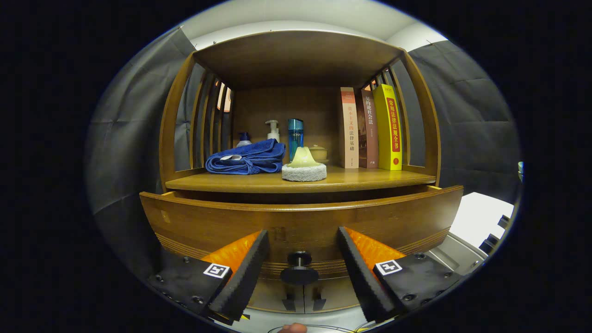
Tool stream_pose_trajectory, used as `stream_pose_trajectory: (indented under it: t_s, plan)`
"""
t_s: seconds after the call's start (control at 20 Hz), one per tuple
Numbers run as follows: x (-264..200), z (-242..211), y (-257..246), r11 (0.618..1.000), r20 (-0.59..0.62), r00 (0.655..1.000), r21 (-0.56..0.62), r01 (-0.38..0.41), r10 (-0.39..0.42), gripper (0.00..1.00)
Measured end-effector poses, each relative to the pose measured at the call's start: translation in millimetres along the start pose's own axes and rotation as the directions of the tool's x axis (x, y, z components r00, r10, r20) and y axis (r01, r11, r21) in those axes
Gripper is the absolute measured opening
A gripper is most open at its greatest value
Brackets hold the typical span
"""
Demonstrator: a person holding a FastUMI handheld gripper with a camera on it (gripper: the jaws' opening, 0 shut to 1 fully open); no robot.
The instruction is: Pull open the drawer, take out the items inside it, and place them on the countertop above the cabinet.
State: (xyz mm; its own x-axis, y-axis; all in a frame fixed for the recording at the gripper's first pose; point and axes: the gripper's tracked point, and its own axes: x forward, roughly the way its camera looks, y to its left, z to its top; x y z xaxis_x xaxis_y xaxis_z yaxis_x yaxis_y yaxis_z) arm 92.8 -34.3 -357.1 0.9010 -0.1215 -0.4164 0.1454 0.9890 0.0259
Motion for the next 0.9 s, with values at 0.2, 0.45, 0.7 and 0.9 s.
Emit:
stream_pose_trajectory:
  t_s: [0.2, 0.45, 0.7, 0.9]
  plan:
    - [11.0, -3.1, -0.7, 1.0, -0.006, 1.0, 0.006, 0.0, 0.0, 0.99]
    - [27.6, -4.3, -2.3, 1.0, -0.011, 1.0, 0.008, -0.005, 0.005, 0.99]
    - [40.1, -4.6, -3.9, 1.0, -0.012, 1.0, 0.006, -0.007, 0.007, 0.99]
    - [46.9, -1.8, -3.0, 1.0, -0.009, 1.0, 0.0, -0.006, 0.006, 0.99]
